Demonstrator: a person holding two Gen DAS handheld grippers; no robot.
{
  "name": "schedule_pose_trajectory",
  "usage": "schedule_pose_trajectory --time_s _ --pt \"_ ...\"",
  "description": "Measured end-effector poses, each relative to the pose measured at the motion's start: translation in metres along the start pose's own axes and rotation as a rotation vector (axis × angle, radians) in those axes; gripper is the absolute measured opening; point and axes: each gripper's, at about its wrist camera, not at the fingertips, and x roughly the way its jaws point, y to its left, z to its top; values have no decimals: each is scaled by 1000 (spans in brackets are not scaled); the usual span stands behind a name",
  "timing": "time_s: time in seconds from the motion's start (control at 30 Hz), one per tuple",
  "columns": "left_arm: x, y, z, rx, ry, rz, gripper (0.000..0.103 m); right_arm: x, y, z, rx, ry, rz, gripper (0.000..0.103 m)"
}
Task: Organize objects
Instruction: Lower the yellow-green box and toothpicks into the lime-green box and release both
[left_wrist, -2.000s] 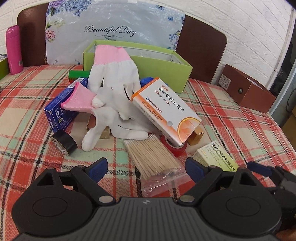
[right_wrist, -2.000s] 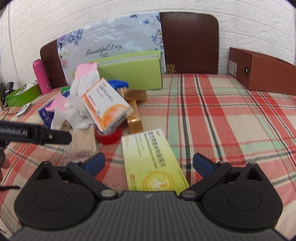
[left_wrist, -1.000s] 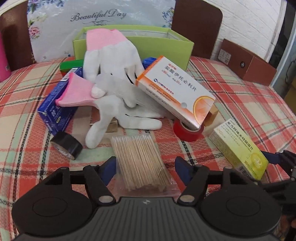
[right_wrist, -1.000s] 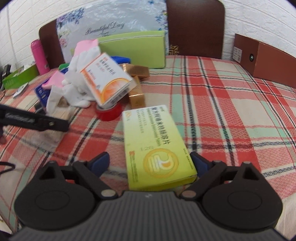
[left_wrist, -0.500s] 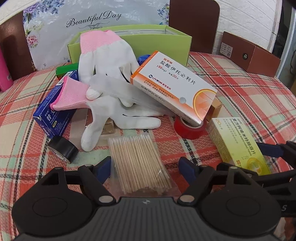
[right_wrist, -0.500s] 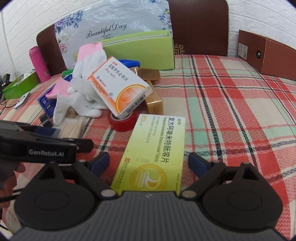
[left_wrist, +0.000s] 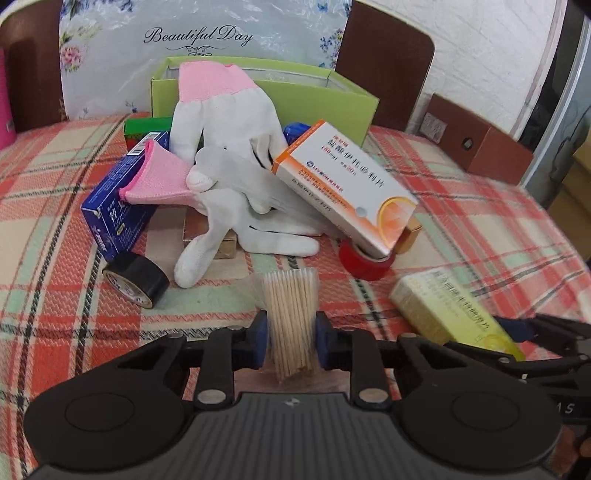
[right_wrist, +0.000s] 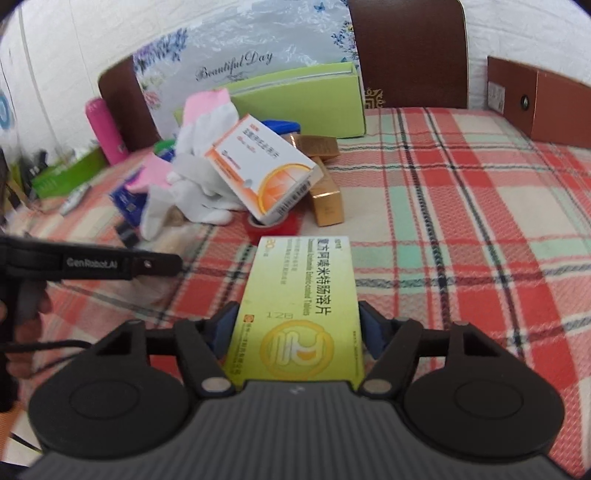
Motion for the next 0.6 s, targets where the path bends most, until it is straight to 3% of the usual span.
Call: schedule_pose_trajectory --time_s 0.33,0.6 --pt "-61 -9 41 50 -175 -119 26 -39 10 40 -31 -125 93 67" --pt "-70 -23 100 110 -286 -149 26 -45 16 110 -136 -285 42 67"
